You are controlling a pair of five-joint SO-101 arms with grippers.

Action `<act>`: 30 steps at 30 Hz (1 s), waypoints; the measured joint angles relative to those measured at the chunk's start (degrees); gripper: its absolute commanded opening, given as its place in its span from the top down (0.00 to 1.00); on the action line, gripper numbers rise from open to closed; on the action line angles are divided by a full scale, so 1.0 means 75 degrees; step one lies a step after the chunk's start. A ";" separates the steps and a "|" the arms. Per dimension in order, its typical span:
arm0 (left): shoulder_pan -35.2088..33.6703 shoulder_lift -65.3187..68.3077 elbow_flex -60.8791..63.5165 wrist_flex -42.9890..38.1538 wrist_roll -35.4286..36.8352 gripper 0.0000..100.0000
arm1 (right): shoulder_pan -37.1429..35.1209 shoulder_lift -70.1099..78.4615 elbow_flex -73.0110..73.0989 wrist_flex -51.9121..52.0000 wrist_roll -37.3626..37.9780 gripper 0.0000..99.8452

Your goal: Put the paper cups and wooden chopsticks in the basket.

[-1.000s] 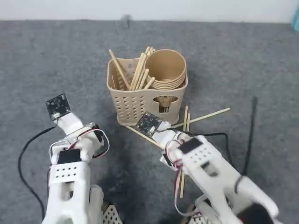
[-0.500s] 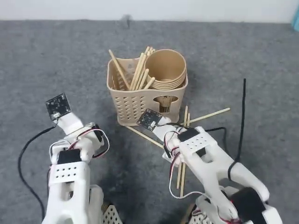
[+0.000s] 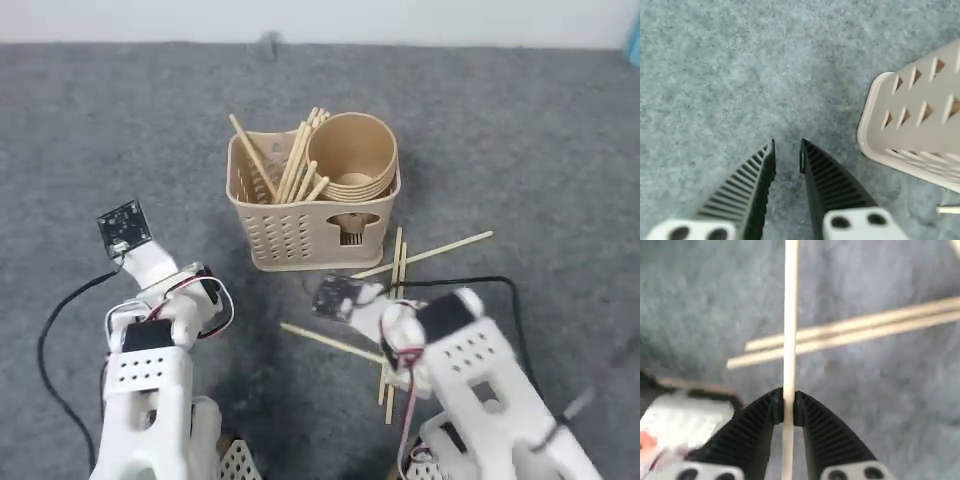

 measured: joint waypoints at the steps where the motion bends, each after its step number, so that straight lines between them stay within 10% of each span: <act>1: 0.0000 0.0000 0.0000 0.0000 0.0000 0.92 | 0.0293 -0.0352 0.0000 0.0234 0.0164 0.99; 16: 0.0000 0.0000 0.0000 0.0000 0.0000 0.92 | 0.6529 -0.2813 0.1512 -0.1606 0.0481 0.99; 30: 0.0000 0.0000 0.0000 0.0000 0.0000 0.92 | 0.7830 -0.2790 0.3235 -0.3540 -0.0082 0.82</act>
